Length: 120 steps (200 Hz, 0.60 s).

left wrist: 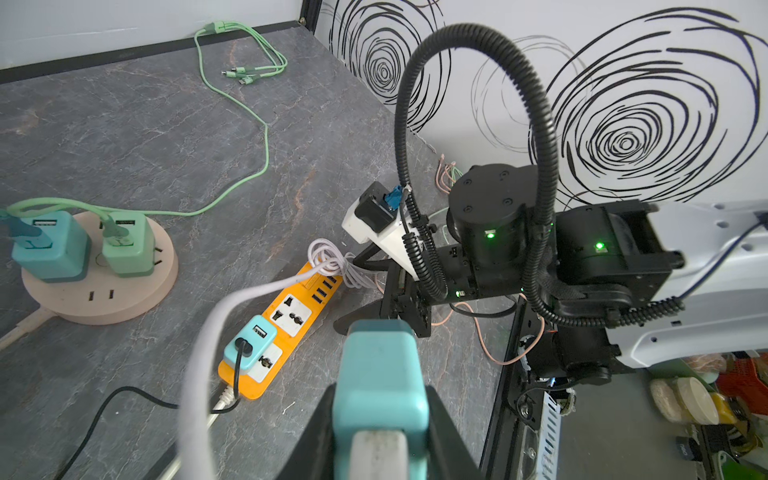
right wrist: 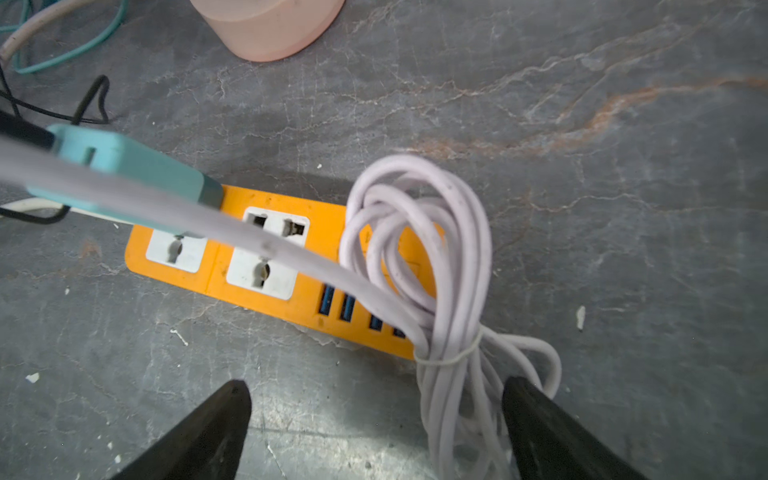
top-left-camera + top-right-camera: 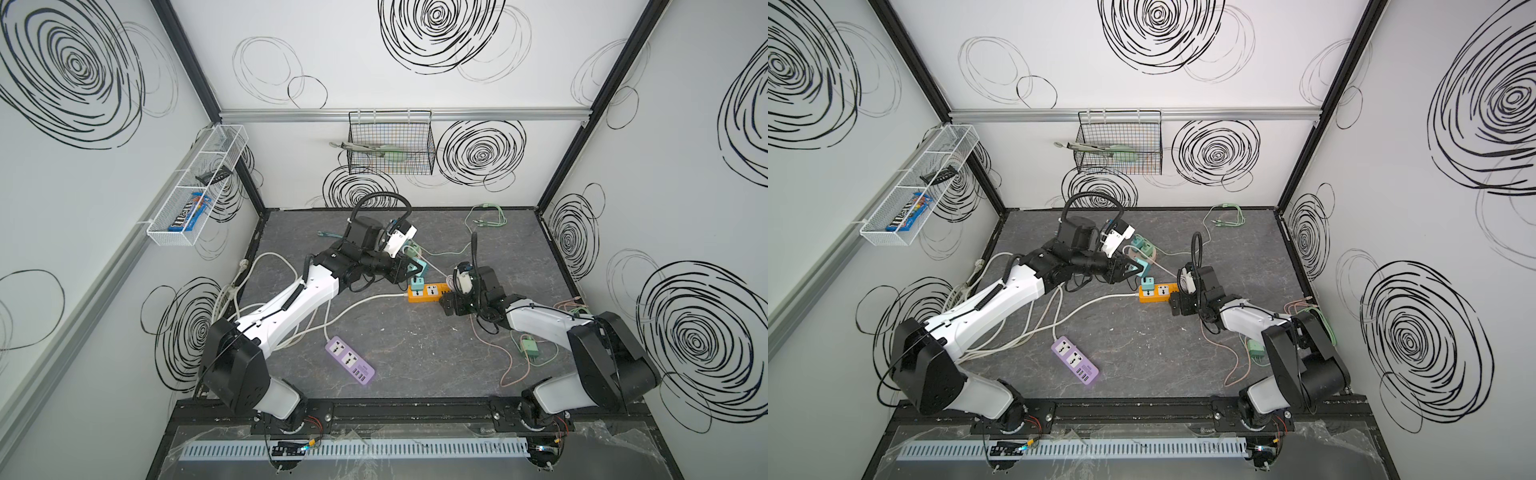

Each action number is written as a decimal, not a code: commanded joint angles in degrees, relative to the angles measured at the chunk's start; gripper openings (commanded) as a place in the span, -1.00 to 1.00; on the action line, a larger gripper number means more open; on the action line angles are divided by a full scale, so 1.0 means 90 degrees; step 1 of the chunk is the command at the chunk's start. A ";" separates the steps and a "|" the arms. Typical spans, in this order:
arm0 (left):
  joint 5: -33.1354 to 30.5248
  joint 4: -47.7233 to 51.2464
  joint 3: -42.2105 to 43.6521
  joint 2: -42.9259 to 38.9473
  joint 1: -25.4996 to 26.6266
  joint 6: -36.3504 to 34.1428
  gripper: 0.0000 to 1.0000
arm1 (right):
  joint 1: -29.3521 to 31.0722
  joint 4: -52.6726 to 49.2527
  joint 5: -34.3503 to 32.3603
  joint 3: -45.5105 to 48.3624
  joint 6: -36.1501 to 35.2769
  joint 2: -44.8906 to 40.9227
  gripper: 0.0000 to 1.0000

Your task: Insert the plug

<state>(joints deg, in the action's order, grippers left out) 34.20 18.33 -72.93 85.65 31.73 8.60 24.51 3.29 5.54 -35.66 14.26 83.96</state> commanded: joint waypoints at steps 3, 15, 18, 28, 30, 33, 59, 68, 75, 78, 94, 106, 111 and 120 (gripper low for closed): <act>-0.0040 -0.0219 -0.0044 -0.0220 0.0010 0.0000 -1.00 | -0.0016 0.0151 -0.0294 -0.0199 0.0166 0.0150 0.91; -0.0040 -0.0210 -0.0022 -0.0221 0.0010 0.0001 -1.00 | -0.0024 0.0130 -0.0630 -0.0244 0.0224 0.0235 0.79; -0.0040 -0.0210 -0.0022 -0.0222 0.0010 0.0001 -1.00 | -0.0028 0.0107 -0.0719 -0.0267 0.0252 0.0261 0.77; -0.0045 -0.0193 -0.0012 -0.0219 0.0010 -0.0007 -1.00 | -0.0046 0.0030 -0.0916 -0.0305 0.0280 0.0341 0.67; -0.0053 -0.0191 -0.0012 -0.0219 0.0015 -0.0010 -1.00 | -0.0045 0.0024 -0.0962 -0.0313 0.0283 0.0359 0.65; -0.0050 -0.0186 -0.0012 -0.0219 0.0011 -0.0017 -1.00 | -0.0047 0.0009 -0.1026 -0.0315 0.0286 0.0367 0.63; 0.0040 -0.0178 0.0008 -0.0190 0.0010 -0.0099 -1.00 | -0.0106 0.0379 -0.1117 -0.0064 0.0371 0.0388 0.46; 0.0099 -0.0171 0.0017 -0.0190 0.0020 -0.0135 -1.00 | -0.0140 0.0468 -0.1146 -0.0014 0.0444 0.0379 0.33; 0.0139 -0.0171 0.0017 -0.0187 0.0027 -0.0169 -1.00 | -0.0150 0.0465 -0.1215 -0.0015 0.0492 0.0368 0.22; 0.0152 -0.0171 0.0017 -0.0190 0.0029 -0.0181 -1.00 | -0.0155 0.0465 -0.1248 -0.0010 0.0500 0.0364 0.19; 0.0214 -0.0174 0.0035 -0.0200 0.0068 -0.0264 -1.00 | -0.0159 0.0584 -0.1321 0.0085 0.0445 0.0266 -0.04; 0.0239 -0.0164 0.0047 -0.0219 0.0114 -0.0336 -1.00 | -0.0163 0.0669 -0.1372 0.0169 0.0398 0.0151 -0.22; 0.0239 -0.0147 0.0041 -0.0224 0.0140 -0.0382 -1.00 | -0.0165 0.0700 -0.1387 0.0200 0.0407 0.0082 -0.29; 0.0173 -0.0082 0.0027 -0.0228 0.0201 -0.0481 -1.00 | -0.0165 0.0777 -0.1425 0.0294 0.0399 -0.0058 -0.39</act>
<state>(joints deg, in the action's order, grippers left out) 34.70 18.37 -72.84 85.65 32.36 7.20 23.27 7.68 -4.84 -35.07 17.67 86.70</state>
